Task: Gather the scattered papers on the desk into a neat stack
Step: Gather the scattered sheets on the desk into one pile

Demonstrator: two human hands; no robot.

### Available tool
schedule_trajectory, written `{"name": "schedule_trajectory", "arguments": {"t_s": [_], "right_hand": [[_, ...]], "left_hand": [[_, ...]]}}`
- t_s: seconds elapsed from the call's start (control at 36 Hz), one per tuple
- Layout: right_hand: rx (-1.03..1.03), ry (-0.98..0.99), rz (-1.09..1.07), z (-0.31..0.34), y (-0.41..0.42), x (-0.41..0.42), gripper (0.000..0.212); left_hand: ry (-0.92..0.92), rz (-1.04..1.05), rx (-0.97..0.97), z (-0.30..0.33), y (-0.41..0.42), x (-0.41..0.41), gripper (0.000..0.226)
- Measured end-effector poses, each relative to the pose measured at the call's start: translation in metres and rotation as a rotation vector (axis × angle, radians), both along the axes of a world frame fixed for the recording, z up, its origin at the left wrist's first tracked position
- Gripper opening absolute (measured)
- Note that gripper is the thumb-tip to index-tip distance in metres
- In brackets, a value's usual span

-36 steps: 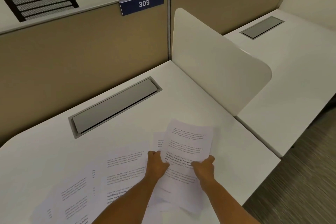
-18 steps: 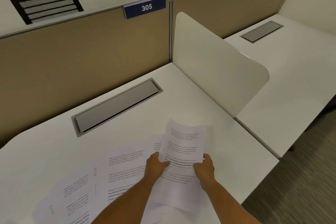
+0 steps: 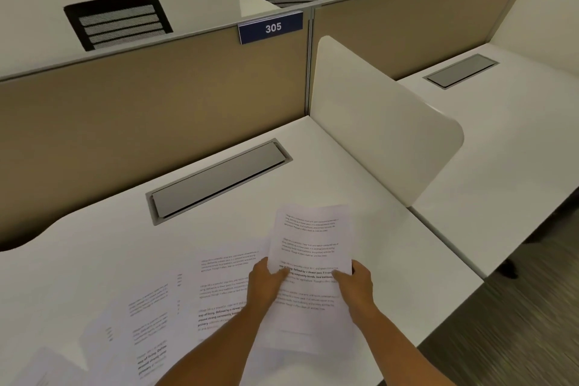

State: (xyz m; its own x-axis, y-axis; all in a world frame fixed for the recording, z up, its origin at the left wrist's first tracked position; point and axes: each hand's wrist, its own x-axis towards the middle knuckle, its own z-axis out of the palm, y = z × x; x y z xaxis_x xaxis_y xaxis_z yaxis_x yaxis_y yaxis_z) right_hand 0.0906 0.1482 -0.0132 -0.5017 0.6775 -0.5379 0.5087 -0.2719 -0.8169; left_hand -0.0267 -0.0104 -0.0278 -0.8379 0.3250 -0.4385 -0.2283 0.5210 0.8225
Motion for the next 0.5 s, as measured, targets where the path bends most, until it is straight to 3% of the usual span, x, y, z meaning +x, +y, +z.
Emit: {"name": "schedule_trajectory", "arguments": {"t_s": [0.11, 0.22, 0.5], "right_hand": [[0.022, 0.036, 0.01, 0.008, 0.001, -0.001, 0.016], [0.04, 0.034, 0.044, 0.011, 0.002, -0.003, 0.013], [0.051, -0.033, 0.109, 0.003, -0.006, -0.003, 0.018]], "left_hand": [[-0.058, 0.069, 0.106, 0.005, -0.01, 0.002, 0.021], [-0.121, 0.15, 0.172, 0.007, -0.02, 0.005, 0.023], [-0.115, 0.176, 0.104, 0.003, -0.029, 0.018, 0.021]]}}
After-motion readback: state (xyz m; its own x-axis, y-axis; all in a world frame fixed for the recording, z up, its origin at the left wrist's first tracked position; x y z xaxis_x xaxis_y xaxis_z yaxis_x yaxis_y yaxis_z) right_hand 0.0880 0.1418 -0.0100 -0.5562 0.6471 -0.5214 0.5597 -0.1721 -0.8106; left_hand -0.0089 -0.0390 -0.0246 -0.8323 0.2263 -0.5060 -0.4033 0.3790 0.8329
